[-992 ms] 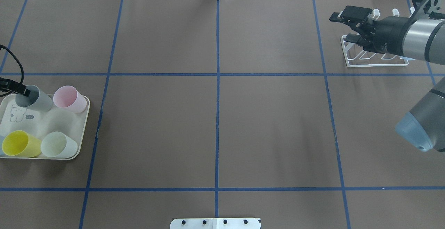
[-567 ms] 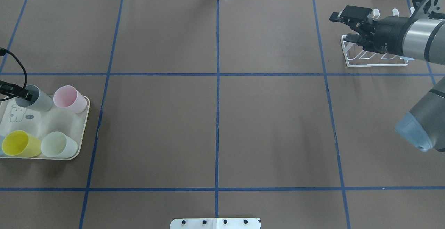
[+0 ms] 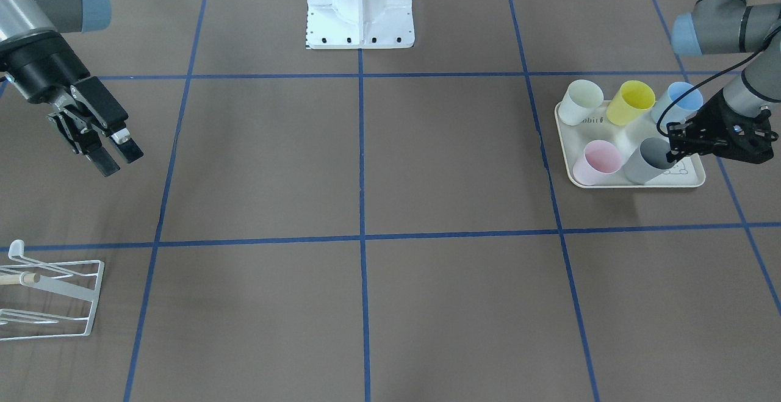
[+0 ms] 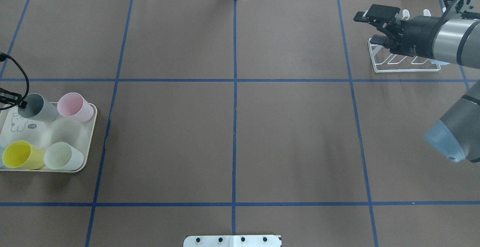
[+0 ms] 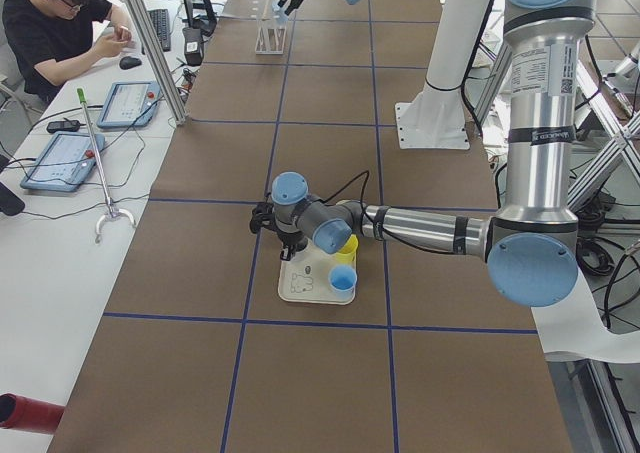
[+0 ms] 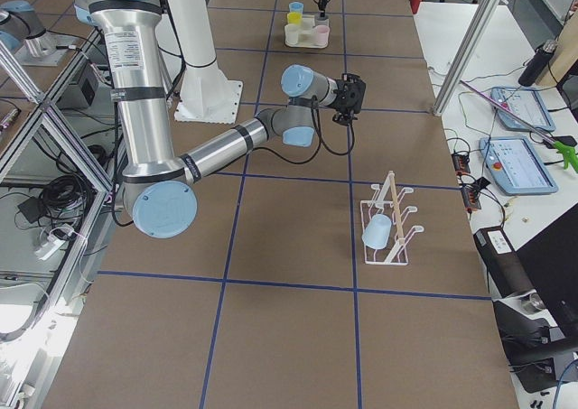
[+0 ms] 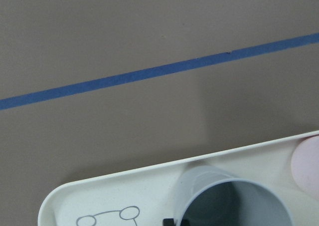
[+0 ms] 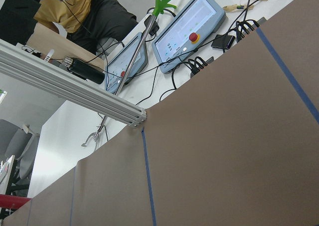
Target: Transfer IKEA cup to right arm and place on rack
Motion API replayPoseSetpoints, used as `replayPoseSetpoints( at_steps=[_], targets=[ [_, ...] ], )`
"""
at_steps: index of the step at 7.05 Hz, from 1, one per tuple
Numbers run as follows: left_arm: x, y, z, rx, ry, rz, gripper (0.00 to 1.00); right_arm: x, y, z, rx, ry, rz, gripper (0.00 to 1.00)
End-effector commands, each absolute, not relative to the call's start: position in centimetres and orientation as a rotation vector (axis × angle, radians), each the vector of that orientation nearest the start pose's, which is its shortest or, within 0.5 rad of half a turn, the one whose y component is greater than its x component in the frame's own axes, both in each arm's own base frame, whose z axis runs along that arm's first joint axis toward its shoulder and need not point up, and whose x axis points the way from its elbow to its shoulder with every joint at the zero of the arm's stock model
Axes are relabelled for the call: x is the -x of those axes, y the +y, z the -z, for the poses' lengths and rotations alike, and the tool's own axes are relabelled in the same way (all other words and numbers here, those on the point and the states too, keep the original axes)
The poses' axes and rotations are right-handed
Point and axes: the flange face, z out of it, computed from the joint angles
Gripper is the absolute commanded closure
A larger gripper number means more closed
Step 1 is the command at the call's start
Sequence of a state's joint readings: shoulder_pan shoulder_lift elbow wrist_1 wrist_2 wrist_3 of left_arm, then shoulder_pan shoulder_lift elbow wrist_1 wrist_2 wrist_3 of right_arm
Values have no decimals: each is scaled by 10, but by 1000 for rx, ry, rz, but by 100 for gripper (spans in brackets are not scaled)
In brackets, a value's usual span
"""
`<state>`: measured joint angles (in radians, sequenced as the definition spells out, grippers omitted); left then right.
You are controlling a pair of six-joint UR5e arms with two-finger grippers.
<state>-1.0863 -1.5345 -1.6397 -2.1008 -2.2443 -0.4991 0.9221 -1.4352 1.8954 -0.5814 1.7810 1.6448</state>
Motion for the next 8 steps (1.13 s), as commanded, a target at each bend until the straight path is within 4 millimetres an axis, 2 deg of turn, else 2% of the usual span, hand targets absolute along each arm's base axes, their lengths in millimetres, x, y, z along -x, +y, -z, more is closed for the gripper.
replayPoseSetpoints(
  at_steps=[1, 2, 3, 4, 5, 6, 7, 8],
  targets=[
    [-162, -463, -576, -181, 839, -172, 100, 223, -480, -320, -449, -1422, -657, 0],
    [-152, -446, -557, -183, 837, -170, 100, 222, -481, -320, -451, -1421, -661, 0],
    [-146, -441, -530, -164, 818, -148, 100, 222, -480, -320, -450, -1423, -659, 0],
    [-137, -443, -504, -159, 807, -121, 100, 222, -480, -320, -452, -1424, -657, 0],
    [-119, -468, -478, -199, 820, -43, 100, 223, -480, -319, -452, -1427, -657, 0],
    [-118, -491, -454, -242, 809, 42, 100, 224, -480, -317, -454, -1435, -649, 0],
    [-119, -511, -428, -295, 788, 147, 100, 235, -475, -316, -441, -1441, -635, 0],
    [-126, -530, -392, -301, 836, 262, 100, 244, -475, -309, -433, -1455, -625, 0]
  ],
)
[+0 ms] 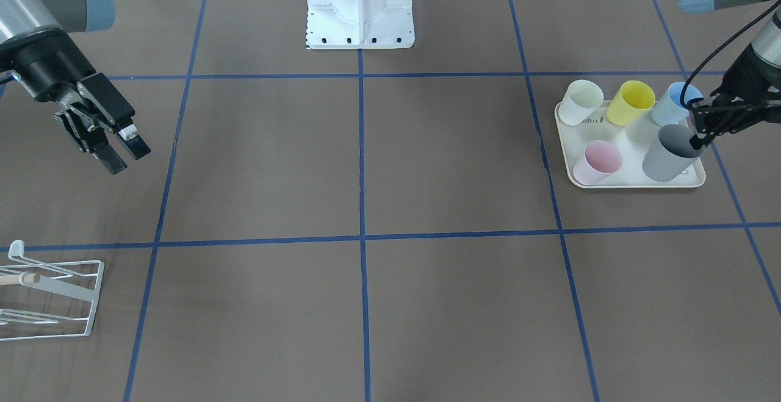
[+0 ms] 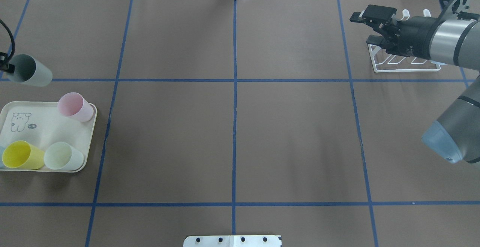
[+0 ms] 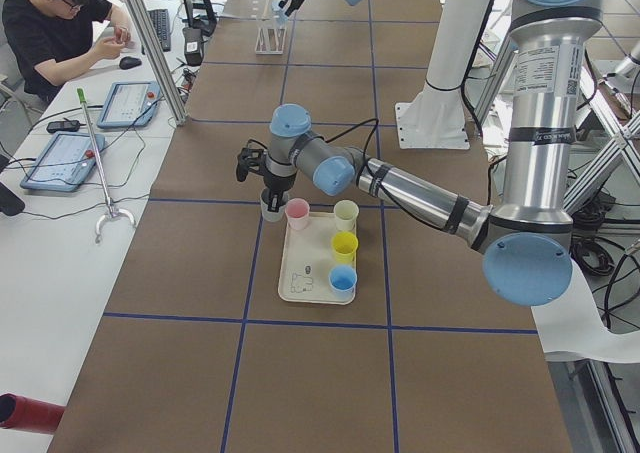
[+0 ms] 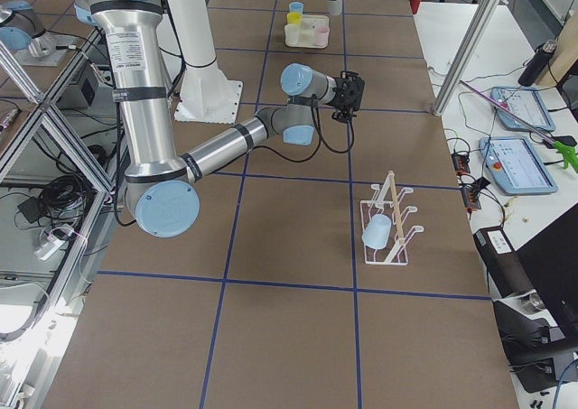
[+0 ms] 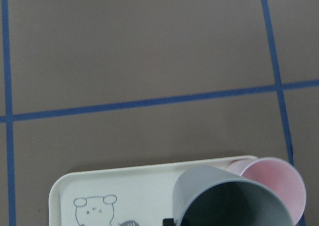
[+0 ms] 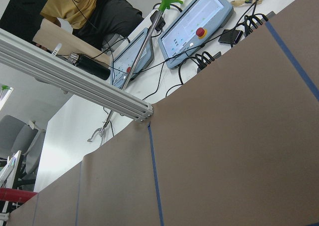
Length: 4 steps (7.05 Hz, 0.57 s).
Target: Transfer IKEA cup to right arm and place on rack
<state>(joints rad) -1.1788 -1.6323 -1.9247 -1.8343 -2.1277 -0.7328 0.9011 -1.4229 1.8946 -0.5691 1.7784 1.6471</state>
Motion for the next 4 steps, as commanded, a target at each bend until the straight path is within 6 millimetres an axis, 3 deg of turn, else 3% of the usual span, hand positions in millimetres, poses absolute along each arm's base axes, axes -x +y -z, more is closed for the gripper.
replayPoseSetpoints(
  at_steps=[1, 2, 3, 4],
  targets=[
    [-131, -541, -358, -291, 901, 385, 100, 255, -474, -296, -400, -1492, -643, 0],
    [-134, -544, -333, -283, 958, 483, 100, 270, -472, -283, -385, -1523, -655, 0],
    [-138, -542, -322, -285, 1042, 557, 100, 292, -465, -266, -361, -1568, -692, 0],
    [-145, -535, -313, -275, 1149, 629, 100, 326, -453, -240, -365, -1626, -760, 0]
  ],
)
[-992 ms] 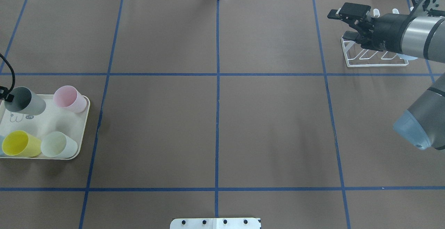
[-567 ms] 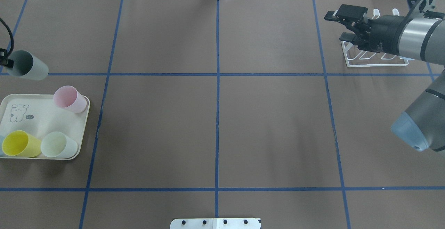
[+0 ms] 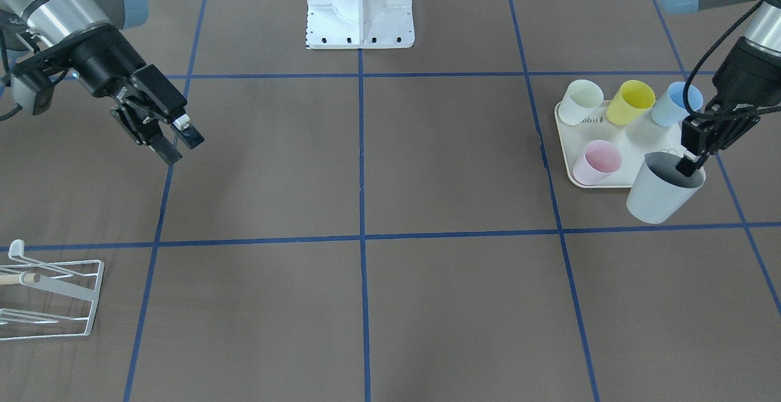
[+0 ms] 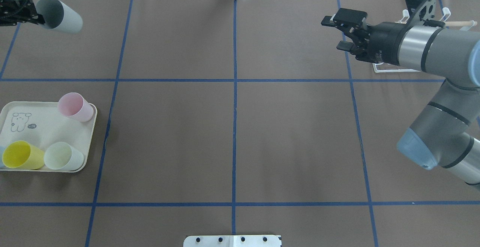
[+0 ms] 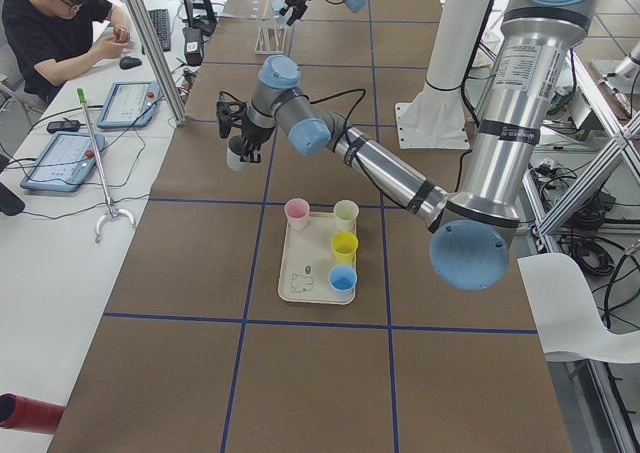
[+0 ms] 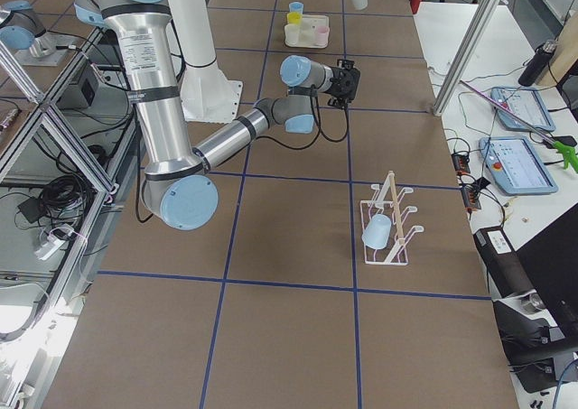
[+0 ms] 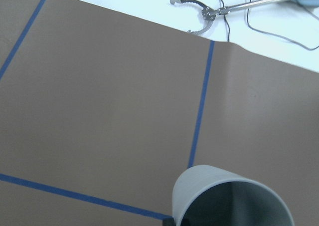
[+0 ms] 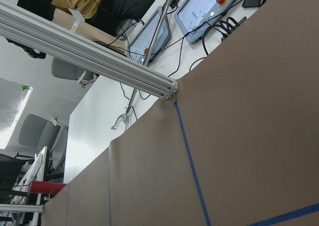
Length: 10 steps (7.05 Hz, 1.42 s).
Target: Transfer IKEA cup to right arm and place on rack
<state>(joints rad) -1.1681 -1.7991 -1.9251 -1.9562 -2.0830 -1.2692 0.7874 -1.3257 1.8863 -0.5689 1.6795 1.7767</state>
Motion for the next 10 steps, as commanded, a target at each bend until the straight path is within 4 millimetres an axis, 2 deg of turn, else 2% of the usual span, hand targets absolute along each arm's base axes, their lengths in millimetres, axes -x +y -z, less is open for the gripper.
replayPoseSetpoints(
  at_steps=[1, 2, 3, 4, 5, 6, 7, 8, 9, 10],
  targets=[
    [-146, -530, -305, -261, 1247, 693, 100, 356, -436, -215, -376, -1685, -814, 0],
    [-165, -522, -299, -212, 1365, 752, 100, 373, -425, -196, -373, -1721, -823, 0],
    [-186, -520, -299, -187, 1479, 848, 100, 379, -421, -180, -343, -1758, -829, 0],
    [-219, -512, -298, -100, 1602, 911, 100, 380, -421, -163, -318, -1797, -843, 0],
    [-237, -513, -285, -28, 1717, 959, 100, 381, -420, -154, -304, -1819, -849, 0],
    [-256, -503, -273, 41, 1823, 918, 100, 381, -420, -150, -303, -1829, -848, 0],
    [-277, -488, -266, 113, 1962, 913, 100, 385, -422, -144, -284, -1843, -859, 0],
    [-301, -482, -255, 176, 2082, 984, 100, 394, -431, -127, -293, -1862, -872, 0],
    [-322, -469, -249, 230, 2167, 985, 100, 402, -438, -116, -302, -1876, -914, 0],
    [-328, -466, -253, 300, 2237, 1033, 100, 405, -444, -107, -285, -1898, -955, 0]
  ],
)
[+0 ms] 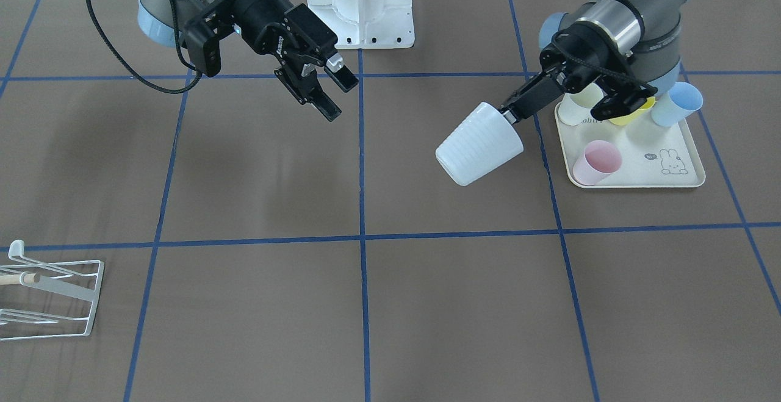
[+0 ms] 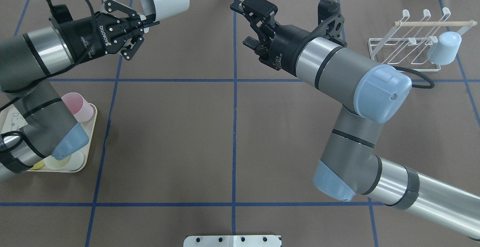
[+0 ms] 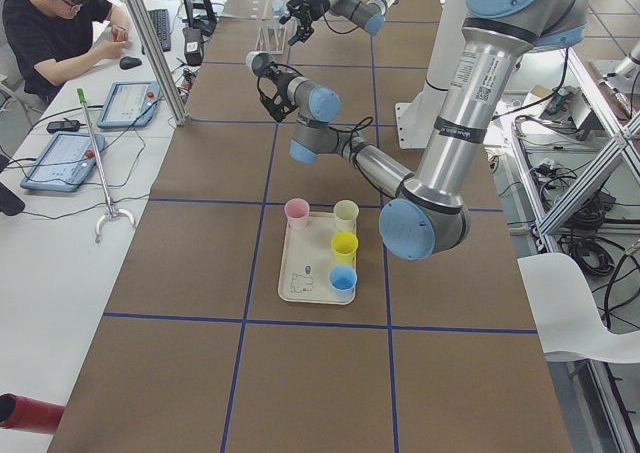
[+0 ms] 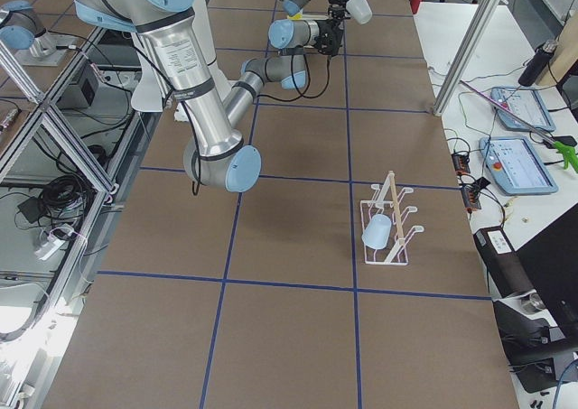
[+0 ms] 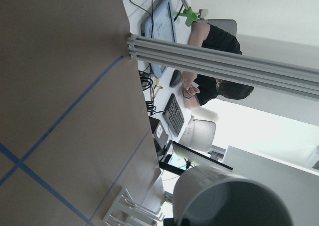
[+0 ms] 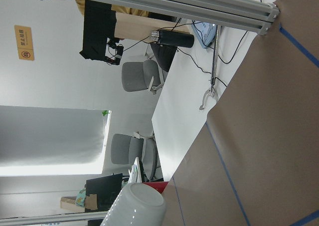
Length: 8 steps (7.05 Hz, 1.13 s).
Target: Transfer IKEA cup to right arm and place on rack
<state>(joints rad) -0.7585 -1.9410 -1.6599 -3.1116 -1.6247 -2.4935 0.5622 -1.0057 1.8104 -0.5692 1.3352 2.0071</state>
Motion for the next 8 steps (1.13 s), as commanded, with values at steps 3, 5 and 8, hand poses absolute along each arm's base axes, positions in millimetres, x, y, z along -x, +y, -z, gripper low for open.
replayPoseSetpoints(
  at_steps=[3, 5, 8],
  targets=[
    [-381, -459, -241, 474, 2386, 1032, 100, 430, -462, -79, -299, -1914, -991, 0],
    [-393, -454, -227, 493, 2404, 1021, 100, 430, -463, -78, -299, -1914, -991, 0],
    [-392, -453, -227, 495, 2414, 1012, 100, 432, -463, -85, -299, -1902, -991, 0]
  ],
)
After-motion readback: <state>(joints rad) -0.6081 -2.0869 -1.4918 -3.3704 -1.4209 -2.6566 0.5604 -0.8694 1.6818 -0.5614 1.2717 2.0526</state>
